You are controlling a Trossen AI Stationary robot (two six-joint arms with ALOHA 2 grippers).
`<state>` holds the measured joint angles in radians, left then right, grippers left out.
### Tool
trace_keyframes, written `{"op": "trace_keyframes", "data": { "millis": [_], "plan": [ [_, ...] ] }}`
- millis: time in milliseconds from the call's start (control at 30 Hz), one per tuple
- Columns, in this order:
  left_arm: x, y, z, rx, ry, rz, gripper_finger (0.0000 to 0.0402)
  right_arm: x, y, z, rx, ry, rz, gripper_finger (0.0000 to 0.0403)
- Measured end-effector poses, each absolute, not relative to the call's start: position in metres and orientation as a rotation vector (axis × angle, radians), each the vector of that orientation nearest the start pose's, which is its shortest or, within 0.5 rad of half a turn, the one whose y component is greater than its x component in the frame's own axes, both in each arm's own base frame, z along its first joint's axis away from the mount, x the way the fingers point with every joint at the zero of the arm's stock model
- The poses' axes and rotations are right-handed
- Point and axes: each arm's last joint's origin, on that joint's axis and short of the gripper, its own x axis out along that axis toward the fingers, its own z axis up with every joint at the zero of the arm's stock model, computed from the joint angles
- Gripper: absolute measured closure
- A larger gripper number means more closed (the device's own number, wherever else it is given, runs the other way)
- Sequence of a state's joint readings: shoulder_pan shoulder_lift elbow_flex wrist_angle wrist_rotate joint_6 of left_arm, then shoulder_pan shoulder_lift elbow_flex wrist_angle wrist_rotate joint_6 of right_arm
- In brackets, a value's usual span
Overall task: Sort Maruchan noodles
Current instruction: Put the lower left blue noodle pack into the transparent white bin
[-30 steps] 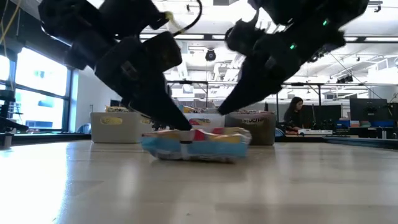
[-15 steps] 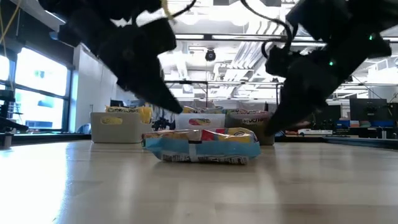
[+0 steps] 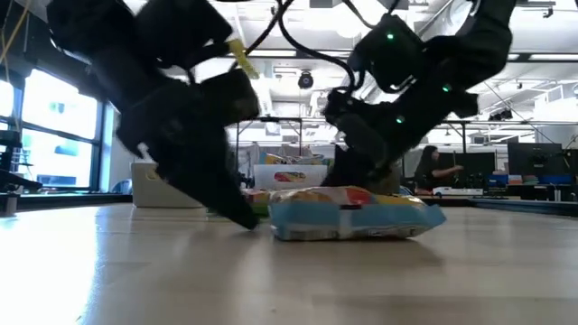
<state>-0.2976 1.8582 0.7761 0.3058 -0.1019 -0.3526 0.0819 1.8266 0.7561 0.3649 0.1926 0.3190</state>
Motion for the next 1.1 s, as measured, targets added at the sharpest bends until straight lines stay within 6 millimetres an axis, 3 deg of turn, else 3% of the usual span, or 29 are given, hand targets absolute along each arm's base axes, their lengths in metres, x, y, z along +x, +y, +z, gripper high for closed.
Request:
{"op": "trace_keyframes", "data": {
  "millis": [100,233,367,500,633,700,833,1100],
  "plan": [
    [0.327,-0.098,0.096,-0.206,0.736,-0.091,0.0401,0.341,0.016,0.118,0.163,0.651,-0.187,0.0402],
    [0.331,-0.104,0.097,-0.203,0.712,-0.155,0.0401,0.340,0.017,0.142,0.100,0.656,-0.154,0.0403],
    [0.332,-0.109,0.113,-0.202,0.650,-0.211,0.0401,0.317,0.030,0.169,0.064,0.728,-0.163,0.0403],
    [0.327,-0.110,0.129,-0.158,0.594,-0.240,0.0401,0.286,0.052,0.181,0.101,0.821,-0.090,0.0403],
    [0.327,-0.091,0.140,-0.166,0.565,-0.156,0.0401,0.260,0.076,0.175,0.172,0.902,0.007,0.0403],
    [0.336,-0.081,0.142,-0.180,0.530,-0.128,0.0401,0.248,0.087,0.170,0.204,0.945,0.044,0.0403],
    [0.343,-0.065,0.138,-0.204,0.559,-0.117,0.0389,0.237,0.105,0.155,0.234,1.021,0.085,0.0403],
    [0.354,-0.047,0.131,-0.267,0.599,-0.061,0.0313,0.238,0.117,0.136,0.209,1.074,0.065,0.0403]
  ]
}}
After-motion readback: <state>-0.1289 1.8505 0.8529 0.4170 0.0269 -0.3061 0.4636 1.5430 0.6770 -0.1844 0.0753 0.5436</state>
